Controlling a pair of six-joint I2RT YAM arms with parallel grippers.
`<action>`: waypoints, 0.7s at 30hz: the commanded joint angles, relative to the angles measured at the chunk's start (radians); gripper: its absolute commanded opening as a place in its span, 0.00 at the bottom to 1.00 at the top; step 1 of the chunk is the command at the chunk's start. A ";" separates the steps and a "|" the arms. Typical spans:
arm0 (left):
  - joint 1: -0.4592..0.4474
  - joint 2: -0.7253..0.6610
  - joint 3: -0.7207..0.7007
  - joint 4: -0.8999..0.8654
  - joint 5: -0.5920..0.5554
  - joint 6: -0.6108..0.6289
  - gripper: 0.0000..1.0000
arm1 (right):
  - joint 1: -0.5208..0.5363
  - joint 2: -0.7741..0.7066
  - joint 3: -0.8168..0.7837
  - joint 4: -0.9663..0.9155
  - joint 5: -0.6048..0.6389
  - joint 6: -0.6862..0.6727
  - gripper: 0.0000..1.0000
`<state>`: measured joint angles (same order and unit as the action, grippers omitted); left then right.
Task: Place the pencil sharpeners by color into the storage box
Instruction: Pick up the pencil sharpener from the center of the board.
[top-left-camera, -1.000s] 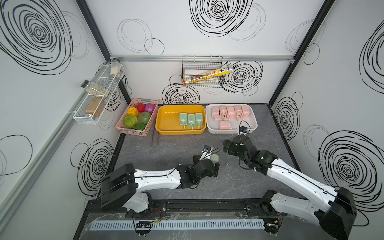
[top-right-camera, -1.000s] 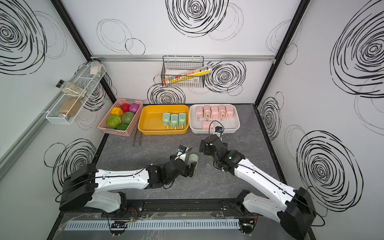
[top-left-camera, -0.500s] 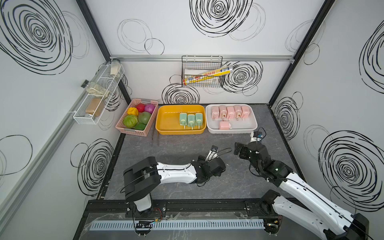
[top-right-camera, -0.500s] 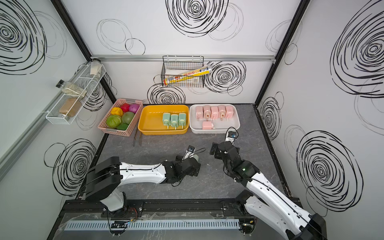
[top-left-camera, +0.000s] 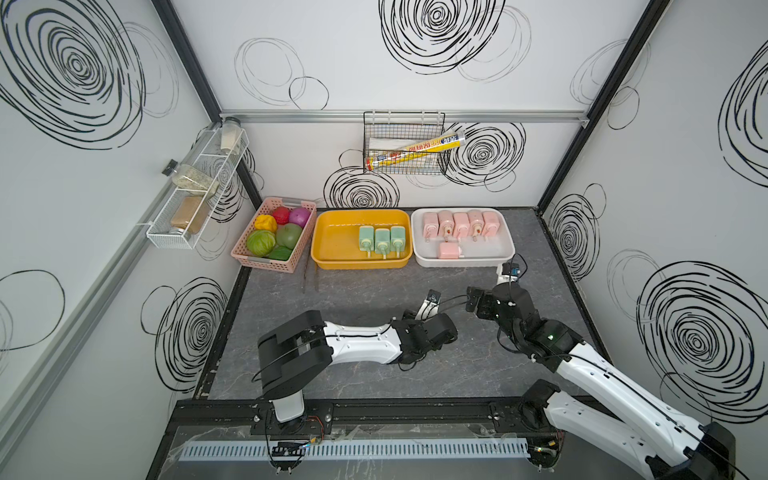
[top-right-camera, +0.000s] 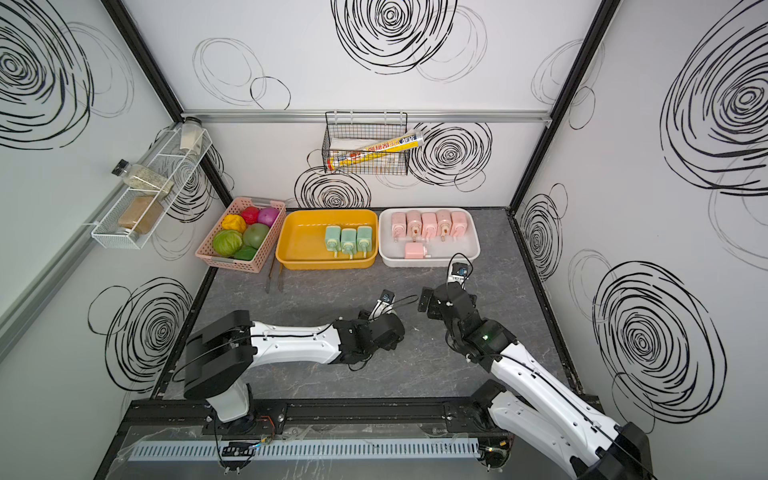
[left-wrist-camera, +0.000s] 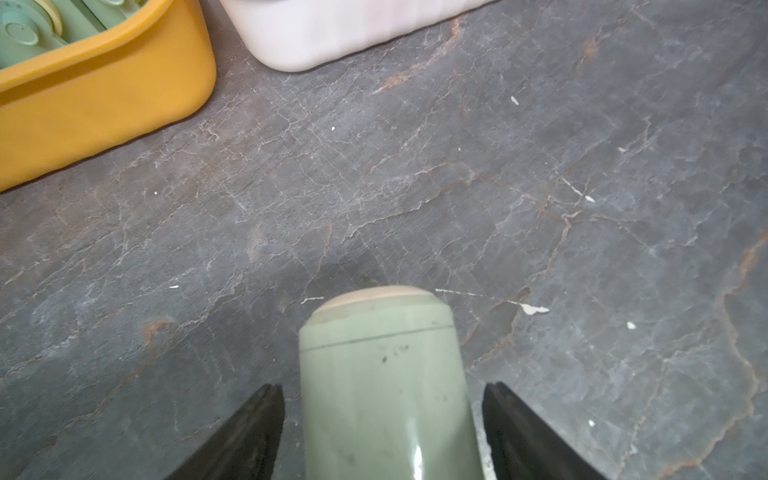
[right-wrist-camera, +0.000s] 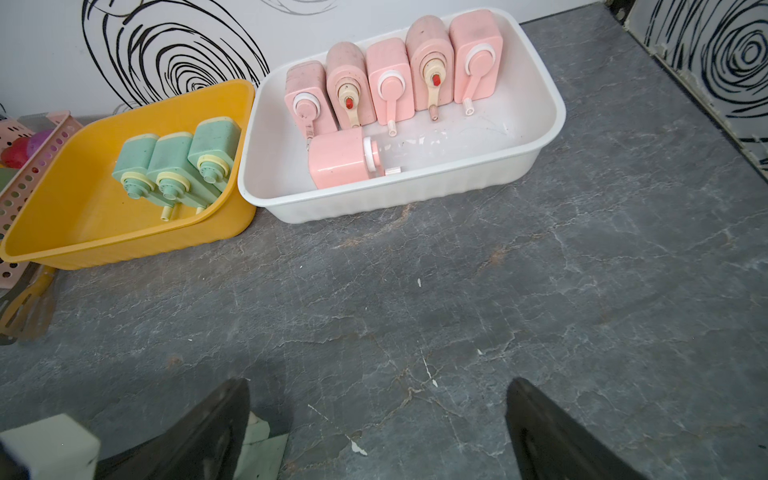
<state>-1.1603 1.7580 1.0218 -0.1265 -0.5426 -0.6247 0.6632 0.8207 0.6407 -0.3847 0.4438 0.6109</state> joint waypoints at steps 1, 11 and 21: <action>-0.001 0.011 0.023 -0.006 -0.007 0.015 0.75 | -0.004 0.000 0.000 -0.003 -0.002 -0.013 1.00; -0.001 -0.025 -0.012 0.049 0.051 0.038 0.50 | -0.004 0.004 -0.025 0.031 0.007 -0.008 1.00; 0.015 -0.040 -0.014 0.047 0.085 0.061 0.00 | -0.004 0.060 -0.037 0.090 -0.027 0.006 1.00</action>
<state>-1.1511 1.7519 1.0206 -0.1078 -0.4862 -0.5892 0.6632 0.8661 0.6037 -0.3332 0.4240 0.6128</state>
